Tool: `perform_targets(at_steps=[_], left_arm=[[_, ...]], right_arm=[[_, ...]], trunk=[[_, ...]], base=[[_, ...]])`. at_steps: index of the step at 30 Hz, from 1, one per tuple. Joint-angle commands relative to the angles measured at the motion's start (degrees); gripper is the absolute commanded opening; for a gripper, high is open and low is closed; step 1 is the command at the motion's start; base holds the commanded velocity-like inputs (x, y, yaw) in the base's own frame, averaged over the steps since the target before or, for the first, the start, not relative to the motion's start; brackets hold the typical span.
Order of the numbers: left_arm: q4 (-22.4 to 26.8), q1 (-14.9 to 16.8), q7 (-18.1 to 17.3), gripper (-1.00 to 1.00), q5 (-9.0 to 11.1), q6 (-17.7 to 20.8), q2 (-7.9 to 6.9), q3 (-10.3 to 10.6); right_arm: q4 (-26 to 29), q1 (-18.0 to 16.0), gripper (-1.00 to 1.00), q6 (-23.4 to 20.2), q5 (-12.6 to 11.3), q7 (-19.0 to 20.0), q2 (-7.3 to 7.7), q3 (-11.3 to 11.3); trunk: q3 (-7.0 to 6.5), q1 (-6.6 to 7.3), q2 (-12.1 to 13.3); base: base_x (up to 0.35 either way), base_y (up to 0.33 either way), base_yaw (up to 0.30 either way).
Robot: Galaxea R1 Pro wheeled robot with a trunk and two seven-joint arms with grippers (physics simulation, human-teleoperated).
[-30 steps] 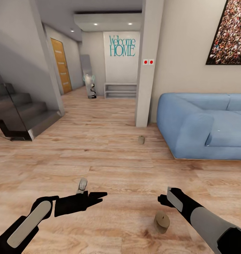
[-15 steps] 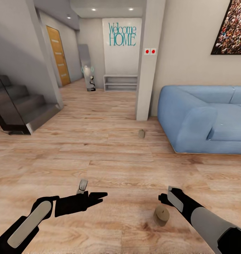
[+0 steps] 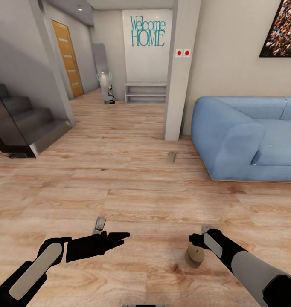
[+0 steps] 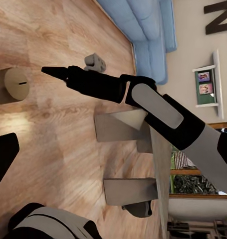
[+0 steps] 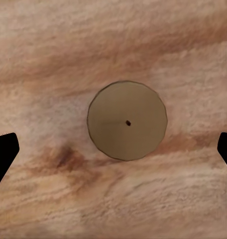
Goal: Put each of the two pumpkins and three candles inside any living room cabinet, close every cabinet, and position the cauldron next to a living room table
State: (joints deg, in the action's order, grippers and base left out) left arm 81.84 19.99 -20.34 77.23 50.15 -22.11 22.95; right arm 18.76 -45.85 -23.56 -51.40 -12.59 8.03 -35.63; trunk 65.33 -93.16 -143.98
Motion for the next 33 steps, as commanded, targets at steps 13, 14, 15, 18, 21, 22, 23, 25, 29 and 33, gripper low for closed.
perform_targets(at_steps=[13, 14, 15, 18, 21, 22, 23, 25, 29, 33], left_arm=[[-0.01, 0.05, -0.22, 1.00, -0.06, 0.12, -0.09, 0.02], [-0.01, 0.05, -0.22, 1.00, -0.06, 0.12, -0.09, 0.00], [-0.01, 0.05, -0.23, 1.00, -0.06, 0.12, -0.11, -0.05], [0.04, 0.05, -0.23, 1.00, -0.06, 0.12, -0.07, 0.03], [0.06, 0.05, -0.21, 1.00, -0.06, 0.12, -0.05, 0.10], [0.07, 0.05, -0.22, 1.00, -0.06, 0.12, -0.04, 0.11], [0.07, 0.05, -0.20, 1.00, -0.06, 0.12, -0.04, 0.15], [0.07, 0.05, -0.21, 1.00, -0.06, 0.12, -0.04, 0.21], [0.15, 0.05, -0.15, 1.00, -0.06, 0.12, -0.04, 0.45], [0.16, 0.05, -0.14, 1.00, -0.08, 0.12, -0.04, 0.22]], right_arm=[[-1.06, 0.00, 1.00, -0.17, 1.39, -0.16, -0.25, -0.41], [-1.07, 0.00, 1.00, -0.17, 1.39, -0.16, -0.26, -0.41], [-1.08, -0.01, 1.00, -0.17, 1.39, -0.16, -0.28, -0.41], [-1.09, -0.02, 1.00, -0.17, 1.39, -0.16, -0.29, -0.41], [-1.09, -0.02, 1.00, -0.17, 1.41, -0.16, -0.29, -0.41], [-1.09, -0.02, 1.00, -0.17, 1.40, -0.16, -0.29, -0.41], [-1.09, -0.03, 1.00, -0.17, 1.40, -0.16, -0.29, -0.41], [-1.09, -0.03, 1.00, -0.17, 1.41, -0.16, -0.29, -0.41], [-1.09, -0.03, 1.00, -0.17, 1.46, -0.16, -0.29, -0.41], [-1.09, -0.03, 1.00, -0.17, 1.48, -0.16, -0.29, -0.41]], trunk=[[0.05, 0.01, -0.02], [0.05, 0.01, -0.02], [0.05, 0.01, -0.02], [0.05, 0.01, -0.02], [0.05, 0.01, -0.02], [0.05, 0.01, -0.02], [0.05, 0.01, -0.02], [0.05, 0.01, -0.02], [0.05, 0.01, -0.02], [0.05, 0.01, -0.02]], base=[[0.076, 0.000, 0.000], [0.149, 0.000, 0.000], [0.077, 0.000, 0.000], [0.081, 0.000, 0.000], [0.209, 0.000, 0.000], [0.217, 0.000, 0.000], [0.165, 0.000, 0.000], [0.113, -0.024, 0.000], [0.179, -0.151, 0.000], [0.068, -0.062, 0.000]])
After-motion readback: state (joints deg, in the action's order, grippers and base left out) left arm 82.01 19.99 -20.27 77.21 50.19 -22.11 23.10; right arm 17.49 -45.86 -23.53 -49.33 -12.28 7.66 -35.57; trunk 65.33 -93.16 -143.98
